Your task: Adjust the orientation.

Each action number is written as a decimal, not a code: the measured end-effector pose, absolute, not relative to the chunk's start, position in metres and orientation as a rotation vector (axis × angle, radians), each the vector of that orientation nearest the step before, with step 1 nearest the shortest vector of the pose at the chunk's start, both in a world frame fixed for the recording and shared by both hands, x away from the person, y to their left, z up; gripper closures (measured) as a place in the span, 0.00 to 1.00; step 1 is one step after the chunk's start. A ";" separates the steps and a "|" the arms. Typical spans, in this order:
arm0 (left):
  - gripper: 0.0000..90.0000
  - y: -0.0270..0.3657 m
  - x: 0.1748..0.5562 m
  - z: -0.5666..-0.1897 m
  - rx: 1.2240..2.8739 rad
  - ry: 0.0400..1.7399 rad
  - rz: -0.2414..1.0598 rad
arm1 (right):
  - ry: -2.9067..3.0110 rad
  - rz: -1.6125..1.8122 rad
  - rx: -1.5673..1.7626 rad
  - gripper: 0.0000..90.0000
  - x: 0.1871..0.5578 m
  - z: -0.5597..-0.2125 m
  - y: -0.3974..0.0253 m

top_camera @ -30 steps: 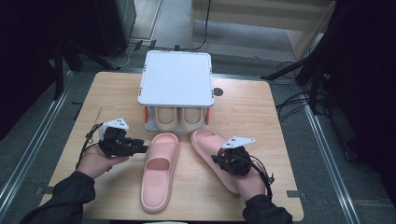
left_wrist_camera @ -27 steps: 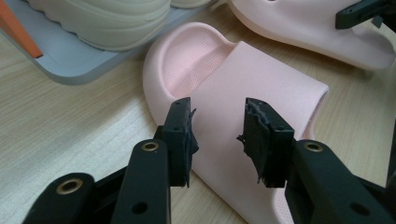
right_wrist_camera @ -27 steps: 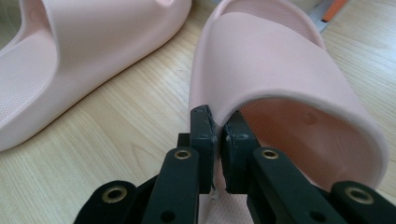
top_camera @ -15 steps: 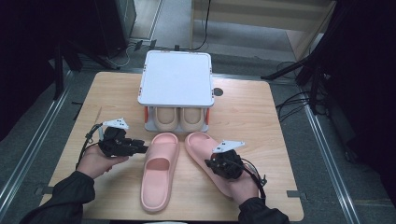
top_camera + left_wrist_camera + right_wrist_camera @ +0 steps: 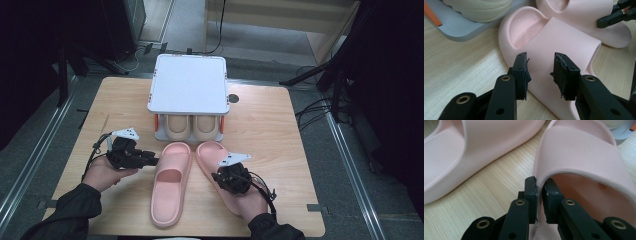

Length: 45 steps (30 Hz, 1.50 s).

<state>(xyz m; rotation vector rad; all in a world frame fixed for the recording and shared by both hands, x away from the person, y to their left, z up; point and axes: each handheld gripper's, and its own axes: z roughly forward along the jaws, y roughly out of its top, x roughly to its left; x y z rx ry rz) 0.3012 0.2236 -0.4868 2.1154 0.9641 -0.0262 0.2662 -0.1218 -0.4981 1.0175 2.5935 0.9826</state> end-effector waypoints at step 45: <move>0.72 0.235 0.290 -0.490 2.102 0.985 -0.009 | 2.526 0.935 1.270 0.87 0.303 -0.496 -0.203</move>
